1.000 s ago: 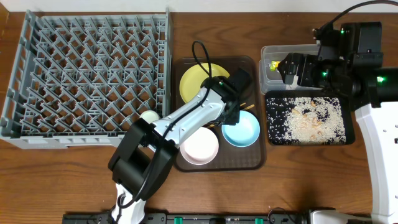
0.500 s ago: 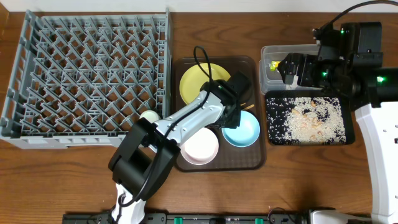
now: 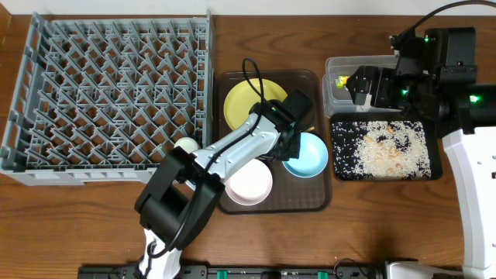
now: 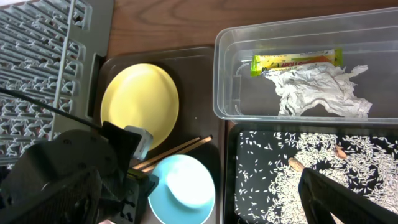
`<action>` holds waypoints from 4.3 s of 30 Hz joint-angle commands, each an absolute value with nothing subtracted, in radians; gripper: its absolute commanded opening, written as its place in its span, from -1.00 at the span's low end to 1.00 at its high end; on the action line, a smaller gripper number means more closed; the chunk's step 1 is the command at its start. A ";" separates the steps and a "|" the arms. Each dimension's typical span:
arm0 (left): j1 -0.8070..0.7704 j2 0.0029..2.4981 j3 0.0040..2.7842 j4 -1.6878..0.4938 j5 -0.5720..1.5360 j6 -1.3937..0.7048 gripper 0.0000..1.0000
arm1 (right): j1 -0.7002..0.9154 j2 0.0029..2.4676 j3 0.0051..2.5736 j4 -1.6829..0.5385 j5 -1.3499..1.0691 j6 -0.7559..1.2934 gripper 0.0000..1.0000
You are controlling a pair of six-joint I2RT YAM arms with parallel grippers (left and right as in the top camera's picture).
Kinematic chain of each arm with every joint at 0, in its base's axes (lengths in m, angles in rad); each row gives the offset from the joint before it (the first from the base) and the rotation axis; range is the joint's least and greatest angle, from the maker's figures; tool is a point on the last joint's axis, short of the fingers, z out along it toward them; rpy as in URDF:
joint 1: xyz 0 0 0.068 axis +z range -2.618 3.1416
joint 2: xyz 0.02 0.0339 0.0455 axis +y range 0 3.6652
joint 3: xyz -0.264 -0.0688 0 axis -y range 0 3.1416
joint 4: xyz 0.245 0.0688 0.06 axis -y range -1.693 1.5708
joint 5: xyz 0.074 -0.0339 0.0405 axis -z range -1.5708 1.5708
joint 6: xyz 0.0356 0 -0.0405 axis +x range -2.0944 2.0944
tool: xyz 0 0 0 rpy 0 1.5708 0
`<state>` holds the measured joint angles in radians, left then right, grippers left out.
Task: Sort waste into correct bins and load items into the dishwasher
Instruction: 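Lift the light-blue bowl and carry it to the rack's back edge, then lower the light-blue bowl into a rack slot, standing it upright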
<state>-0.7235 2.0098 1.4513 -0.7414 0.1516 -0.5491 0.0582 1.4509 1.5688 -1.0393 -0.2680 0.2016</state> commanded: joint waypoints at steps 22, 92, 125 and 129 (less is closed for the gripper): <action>-0.506 1.587 1.459 -0.601 -0.741 -0.185 -0.85 | 0.047 1.453 1.562 -1.041 -0.258 0.212 0.99; -0.409 2.177 1.459 0.516 -1.199 0.789 0.03 | 0.047 1.453 1.562 -1.041 -0.258 0.212 0.99; -0.411 2.068 1.459 0.168 -1.077 0.304 0.35 | 0.047 1.453 1.562 -1.041 -0.258 0.212 0.98; -0.375 2.056 1.459 0.134 -1.010 0.264 0.36 | 0.047 1.453 1.562 -1.041 -0.258 0.212 0.98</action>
<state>-0.4026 2.1006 1.4544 0.1436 -1.0634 0.3218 0.0582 1.4509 1.5612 -1.0393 -0.2607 0.2024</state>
